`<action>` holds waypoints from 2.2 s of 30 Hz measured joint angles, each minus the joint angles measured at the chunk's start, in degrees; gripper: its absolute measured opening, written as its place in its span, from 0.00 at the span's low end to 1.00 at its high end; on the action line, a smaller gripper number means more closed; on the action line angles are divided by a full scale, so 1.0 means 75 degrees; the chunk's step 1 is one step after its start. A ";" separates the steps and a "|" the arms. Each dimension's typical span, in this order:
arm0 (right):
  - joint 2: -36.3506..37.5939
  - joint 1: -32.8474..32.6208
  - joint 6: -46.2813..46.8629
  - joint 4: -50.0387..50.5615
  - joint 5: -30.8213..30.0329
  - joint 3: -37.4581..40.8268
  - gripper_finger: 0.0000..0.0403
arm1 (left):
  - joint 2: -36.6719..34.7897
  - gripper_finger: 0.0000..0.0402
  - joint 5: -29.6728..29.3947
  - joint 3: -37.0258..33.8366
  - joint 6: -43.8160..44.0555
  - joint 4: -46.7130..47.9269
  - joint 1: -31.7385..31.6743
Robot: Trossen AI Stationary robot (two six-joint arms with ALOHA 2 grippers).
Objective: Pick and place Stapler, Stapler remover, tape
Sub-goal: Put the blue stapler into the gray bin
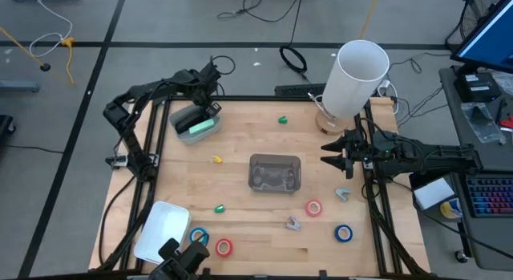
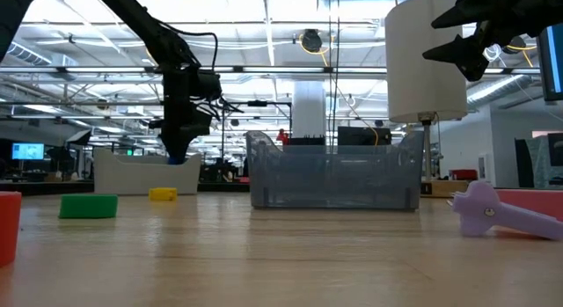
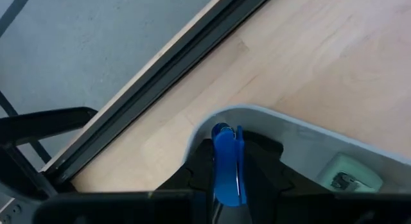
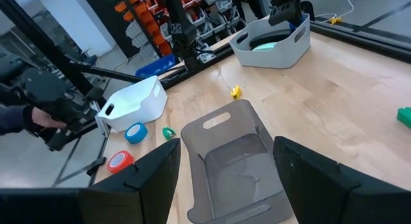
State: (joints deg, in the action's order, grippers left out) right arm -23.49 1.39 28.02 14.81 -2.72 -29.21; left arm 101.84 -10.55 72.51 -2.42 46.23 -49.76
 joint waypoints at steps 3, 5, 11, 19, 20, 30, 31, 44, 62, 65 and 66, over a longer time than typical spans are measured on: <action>0.0000 0.0001 0.0145 0.0003 0.0000 0.0000 0.60 | 0.0023 0.13 -0.0012 0.0000 -0.0003 -0.0017 -0.0003; 0.0000 0.0002 0.0177 0.0003 0.0000 0.0000 0.60 | 0.0021 0.13 -0.0015 0.0000 -0.0037 -0.0051 -0.0003; 0.0000 0.0000 0.0180 0.0003 0.0000 0.0000 0.60 | 0.0021 0.13 -0.0106 0.0000 -0.0332 -0.0136 -0.0001; 0.0000 0.0000 0.0180 0.0001 0.0000 0.0000 0.60 | 0.0022 0.13 -0.0274 -0.0006 -0.1013 -0.0247 -0.0012; 0.0003 0.0000 0.0180 0.0000 0.0000 0.0000 0.60 | 0.0024 0.13 -0.0271 -0.0006 -0.1023 -0.0253 -0.0015; 0.0000 0.0000 0.0180 0.0002 0.0000 0.0000 0.60 | 0.0024 0.13 -0.0213 -0.0006 -0.1072 -0.0405 0.0075; 0.0000 0.0003 0.0180 0.0000 0.0000 0.0000 0.60 | 0.0024 0.13 -0.0210 -0.0006 -0.1112 -0.0415 0.0091; 0.0002 0.0001 0.0180 0.0002 0.0000 0.0000 0.60 | 0.0024 0.13 -0.0379 -0.0006 -0.2165 -0.0430 0.0099; 0.0002 0.0003 0.0382 0.0001 0.0001 0.0000 0.60 | 0.0024 0.19 -0.0254 -0.0006 -0.2736 -0.0430 0.0085; 0.0003 0.0001 0.0473 0.0002 0.0003 0.0000 0.60 | 0.0024 0.24 -0.0254 -0.0006 -0.2736 -0.0430 0.0087; 0.0003 0.0000 0.0512 0.0000 0.0002 0.0000 0.60 | 0.0024 0.26 -0.0254 -0.0006 -0.2733 -0.0430 0.0087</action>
State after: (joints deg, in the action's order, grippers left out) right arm -23.46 1.39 31.86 14.81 -2.71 -29.21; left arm 102.02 -12.45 72.47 -22.91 43.00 -49.10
